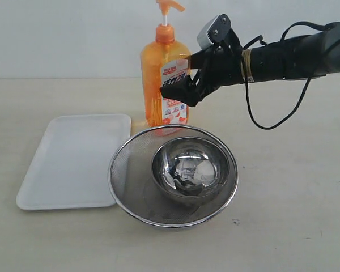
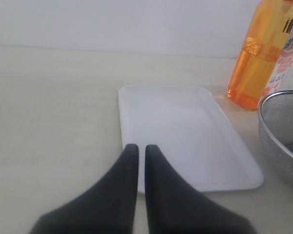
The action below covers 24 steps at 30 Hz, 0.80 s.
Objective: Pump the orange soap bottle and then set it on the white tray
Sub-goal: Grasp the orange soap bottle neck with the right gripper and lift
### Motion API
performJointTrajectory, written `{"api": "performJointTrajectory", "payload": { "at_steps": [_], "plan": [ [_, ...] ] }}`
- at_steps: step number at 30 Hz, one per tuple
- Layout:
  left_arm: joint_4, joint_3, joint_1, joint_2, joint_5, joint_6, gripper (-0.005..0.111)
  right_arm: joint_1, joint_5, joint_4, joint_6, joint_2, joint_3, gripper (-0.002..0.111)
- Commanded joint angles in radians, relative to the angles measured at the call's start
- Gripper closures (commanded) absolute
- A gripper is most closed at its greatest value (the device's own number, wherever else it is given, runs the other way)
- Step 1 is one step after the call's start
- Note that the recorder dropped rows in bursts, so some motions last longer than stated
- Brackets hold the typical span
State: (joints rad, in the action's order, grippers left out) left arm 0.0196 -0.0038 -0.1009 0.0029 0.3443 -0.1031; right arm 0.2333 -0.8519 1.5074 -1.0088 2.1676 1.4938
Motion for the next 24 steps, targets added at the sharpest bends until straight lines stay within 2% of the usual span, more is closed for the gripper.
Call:
{"api": "performJointTrajectory", "payload": {
  "at_steps": [1,7,13,19,24],
  "plan": [
    [-0.002,0.004,0.004,-0.003,-0.005,-0.002,0.102,0.009,-0.058,0.027,-0.029,-0.003,0.007,0.007],
    [-0.002,0.004,0.004,-0.003,-0.005,-0.002,0.102,0.006,0.076,-0.008,-0.008,-0.005,0.007,0.007],
    [-0.002,0.004,0.004,-0.003,-0.005,-0.002,0.102,0.006,0.071,-0.167,0.086,-0.029,0.007,0.007],
    [-0.002,0.004,0.004,-0.003,-0.005,-0.002,0.102,0.008,0.042,-0.162,0.072,-0.107,0.007,0.007],
    [-0.002,0.004,0.004,-0.003,-0.005,-0.002,0.102,0.008,0.03,-0.231,0.099,-0.131,0.007,0.007]
  ]
}}
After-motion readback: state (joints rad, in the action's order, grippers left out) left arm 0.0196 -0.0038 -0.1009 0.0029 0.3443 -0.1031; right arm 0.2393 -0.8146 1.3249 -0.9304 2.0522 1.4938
